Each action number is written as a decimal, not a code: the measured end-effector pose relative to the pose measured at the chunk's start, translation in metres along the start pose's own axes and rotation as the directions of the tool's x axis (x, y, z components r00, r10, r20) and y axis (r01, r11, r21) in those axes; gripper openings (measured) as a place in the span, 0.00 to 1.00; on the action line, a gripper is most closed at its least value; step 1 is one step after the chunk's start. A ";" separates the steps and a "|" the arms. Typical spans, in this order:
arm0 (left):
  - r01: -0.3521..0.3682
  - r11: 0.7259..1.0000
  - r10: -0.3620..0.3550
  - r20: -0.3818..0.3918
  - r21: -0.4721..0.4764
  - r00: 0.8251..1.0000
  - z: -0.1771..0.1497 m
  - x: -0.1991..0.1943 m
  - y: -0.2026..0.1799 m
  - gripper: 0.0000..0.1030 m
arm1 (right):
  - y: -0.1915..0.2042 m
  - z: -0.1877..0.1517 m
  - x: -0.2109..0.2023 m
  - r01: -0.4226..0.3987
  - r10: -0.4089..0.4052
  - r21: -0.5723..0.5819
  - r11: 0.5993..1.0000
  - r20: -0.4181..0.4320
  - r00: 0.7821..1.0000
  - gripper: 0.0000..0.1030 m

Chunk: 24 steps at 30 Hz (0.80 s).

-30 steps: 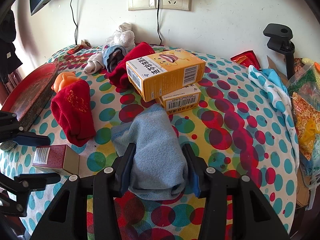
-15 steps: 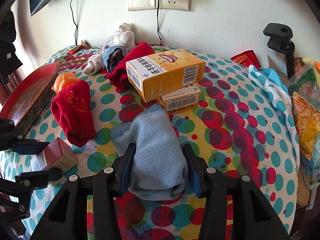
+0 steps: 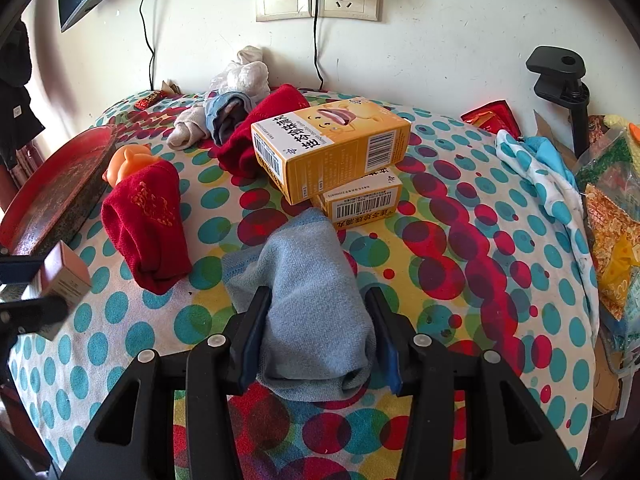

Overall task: Organize objects
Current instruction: 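Carry the red box over the red tray and open the left tool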

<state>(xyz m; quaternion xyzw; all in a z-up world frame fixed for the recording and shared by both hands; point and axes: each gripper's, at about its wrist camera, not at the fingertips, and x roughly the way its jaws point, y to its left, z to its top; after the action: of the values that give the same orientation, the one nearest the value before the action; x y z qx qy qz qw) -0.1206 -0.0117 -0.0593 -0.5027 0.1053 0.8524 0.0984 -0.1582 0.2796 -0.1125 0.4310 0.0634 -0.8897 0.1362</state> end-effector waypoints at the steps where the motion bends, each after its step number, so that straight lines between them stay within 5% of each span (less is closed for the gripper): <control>1: 0.001 1.000 -0.001 -0.002 -0.011 1.000 -0.001 -0.002 0.006 0.29 | 0.000 0.000 0.000 -0.001 0.001 0.000 1.000 0.000 1.000 0.43; 11: -0.060 0.990 0.062 0.012 -0.130 0.998 -0.012 -0.027 0.064 0.29 | -0.001 0.000 0.000 0.001 -0.001 -0.001 1.000 0.000 1.000 0.44; 24: -0.155 0.944 0.150 -0.038 -0.290 0.988 -0.039 -0.033 0.150 0.29 | -0.004 0.000 0.001 0.005 -0.005 0.004 1.000 -0.001 1.000 0.48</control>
<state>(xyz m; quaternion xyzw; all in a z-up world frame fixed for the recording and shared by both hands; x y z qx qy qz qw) -0.1136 -0.1681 -0.0368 -0.5085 0.0175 0.8597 -0.0441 -0.1597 0.2829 -0.1138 0.4316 0.0625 -0.8900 0.1331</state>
